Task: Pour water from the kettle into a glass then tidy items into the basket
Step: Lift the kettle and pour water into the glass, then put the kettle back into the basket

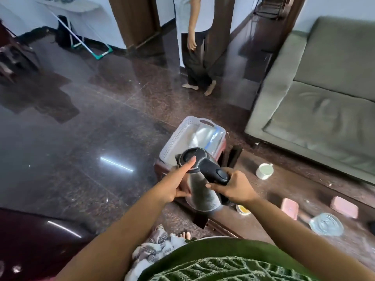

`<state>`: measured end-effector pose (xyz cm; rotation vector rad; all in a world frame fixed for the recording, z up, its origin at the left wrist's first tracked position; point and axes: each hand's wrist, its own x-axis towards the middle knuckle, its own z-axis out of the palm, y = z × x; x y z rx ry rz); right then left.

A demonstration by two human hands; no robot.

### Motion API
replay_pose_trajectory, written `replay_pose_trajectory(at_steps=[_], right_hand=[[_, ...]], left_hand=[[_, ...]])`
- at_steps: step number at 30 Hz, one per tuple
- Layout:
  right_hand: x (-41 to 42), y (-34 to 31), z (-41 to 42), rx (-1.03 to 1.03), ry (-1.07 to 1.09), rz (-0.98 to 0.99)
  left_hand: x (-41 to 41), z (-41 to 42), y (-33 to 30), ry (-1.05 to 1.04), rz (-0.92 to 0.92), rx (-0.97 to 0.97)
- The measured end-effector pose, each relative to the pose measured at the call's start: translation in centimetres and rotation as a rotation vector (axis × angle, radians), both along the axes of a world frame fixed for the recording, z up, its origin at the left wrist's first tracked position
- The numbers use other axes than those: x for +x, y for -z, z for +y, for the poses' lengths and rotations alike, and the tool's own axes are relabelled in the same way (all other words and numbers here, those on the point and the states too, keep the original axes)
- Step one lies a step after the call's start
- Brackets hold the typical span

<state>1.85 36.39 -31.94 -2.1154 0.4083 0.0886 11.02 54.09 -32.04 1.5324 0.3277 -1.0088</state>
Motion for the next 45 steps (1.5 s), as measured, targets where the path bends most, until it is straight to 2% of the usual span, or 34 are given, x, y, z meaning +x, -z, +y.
replay_pose_trajectory(at_steps=[5, 9, 16, 24, 28, 34, 45], right_hand=[[7.4, 0.5, 1.7, -0.269, -0.172, 0.092], [11.4, 0.9, 1.3, -0.339, -0.171, 0.190], [16.6, 2.6, -1.3, -0.269, -0.167, 0.359], [18.0, 7.7, -0.8, -0.130, 0.021, 0.348], [18.7, 9.7, -0.5, -0.080, 0.049, 0.359], [19.5, 12.0, 0.0, -0.030, 0.067, 0.384], [21.2, 12.6, -0.5, -0.012, 0.020, 0.478]], left_hand=[[6.3, 1.9, 1.1, -0.057, -0.115, 0.084], [10.4, 1.2, 1.7, -0.021, -0.140, 0.093], [15.4, -1.0, 4.1, 0.021, -0.134, 0.032], [17.0, -2.3, 7.5, 0.002, -0.156, 0.034], [17.4, -2.2, 9.9, -0.015, -0.173, 0.107], [18.8, -1.3, 13.6, 0.069, -0.147, 0.246], [20.7, -1.1, 12.1, 0.167, -0.142, 0.299]])
